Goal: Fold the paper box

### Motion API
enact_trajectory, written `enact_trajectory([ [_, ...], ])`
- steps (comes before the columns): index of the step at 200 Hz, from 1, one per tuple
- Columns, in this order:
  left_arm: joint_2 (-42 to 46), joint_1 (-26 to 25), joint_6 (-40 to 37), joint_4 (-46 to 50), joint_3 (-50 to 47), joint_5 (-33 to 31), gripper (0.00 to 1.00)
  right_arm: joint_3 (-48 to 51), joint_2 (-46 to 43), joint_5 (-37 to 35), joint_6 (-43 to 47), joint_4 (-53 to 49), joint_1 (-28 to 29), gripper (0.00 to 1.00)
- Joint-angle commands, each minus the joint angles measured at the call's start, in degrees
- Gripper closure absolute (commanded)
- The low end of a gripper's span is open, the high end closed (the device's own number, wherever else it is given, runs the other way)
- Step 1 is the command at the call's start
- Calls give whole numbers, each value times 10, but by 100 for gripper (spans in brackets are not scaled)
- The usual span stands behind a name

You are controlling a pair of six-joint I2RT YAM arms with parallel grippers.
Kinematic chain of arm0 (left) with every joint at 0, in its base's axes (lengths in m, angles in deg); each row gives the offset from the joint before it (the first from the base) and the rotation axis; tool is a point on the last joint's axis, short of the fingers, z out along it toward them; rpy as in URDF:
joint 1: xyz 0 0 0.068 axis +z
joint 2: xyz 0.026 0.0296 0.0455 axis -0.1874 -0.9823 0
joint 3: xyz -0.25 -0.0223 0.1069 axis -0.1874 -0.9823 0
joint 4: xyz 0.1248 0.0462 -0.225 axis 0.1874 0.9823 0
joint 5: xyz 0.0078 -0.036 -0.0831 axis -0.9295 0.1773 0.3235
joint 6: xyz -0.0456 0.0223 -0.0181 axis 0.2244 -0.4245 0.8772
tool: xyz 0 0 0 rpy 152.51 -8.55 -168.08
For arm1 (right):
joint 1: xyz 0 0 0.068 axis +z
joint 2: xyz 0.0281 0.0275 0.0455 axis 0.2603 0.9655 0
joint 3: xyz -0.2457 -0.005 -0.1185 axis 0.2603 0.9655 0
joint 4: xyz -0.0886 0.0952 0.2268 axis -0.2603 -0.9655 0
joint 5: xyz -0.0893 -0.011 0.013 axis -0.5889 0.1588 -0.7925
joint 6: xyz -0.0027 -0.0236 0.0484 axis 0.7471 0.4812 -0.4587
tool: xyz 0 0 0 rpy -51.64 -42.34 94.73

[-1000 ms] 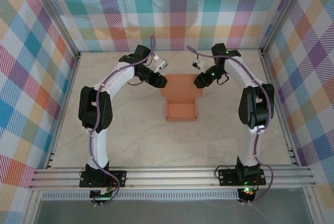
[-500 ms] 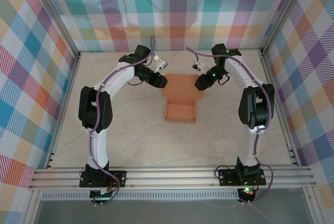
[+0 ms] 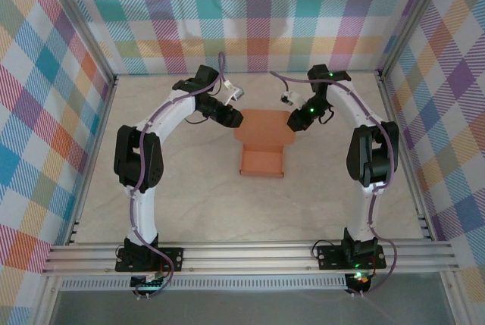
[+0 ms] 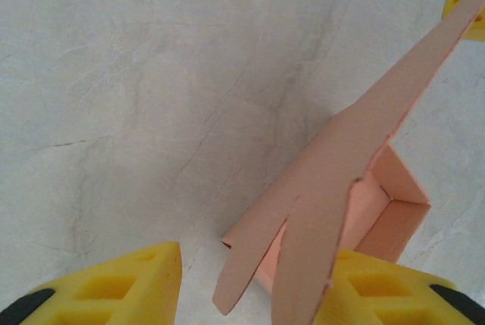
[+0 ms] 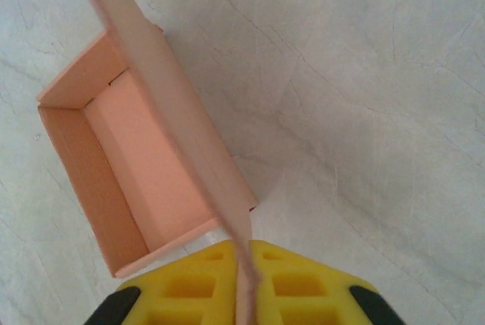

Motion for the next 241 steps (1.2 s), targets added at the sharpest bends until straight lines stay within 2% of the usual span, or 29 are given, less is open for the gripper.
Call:
enact_trajectory([
  [1,12,-2,3,9,4,16,55,-12,-8,8,13,-16,-2,100],
  [28,9,-5,-5,19,11,7,56,-9,-13,9,13,-12,-3,100],
  [64,-9,-15,-56,59,37,0,59,2,-25,8,16,-1,-2,100],
  [87,-21,-17,-59,74,53,4,65,6,-28,5,12,3,-3,100],
  [153,-32,-20,-53,75,63,19,66,5,-25,9,6,7,-2,100],
  [205,-32,-20,-47,72,70,18,83,3,-25,12,8,6,-2,100],
  [233,-29,-20,-34,66,70,11,99,3,-26,14,4,7,-2,100],
  [241,-28,-20,-28,64,69,11,100,4,-28,15,-1,9,-3,100],
])
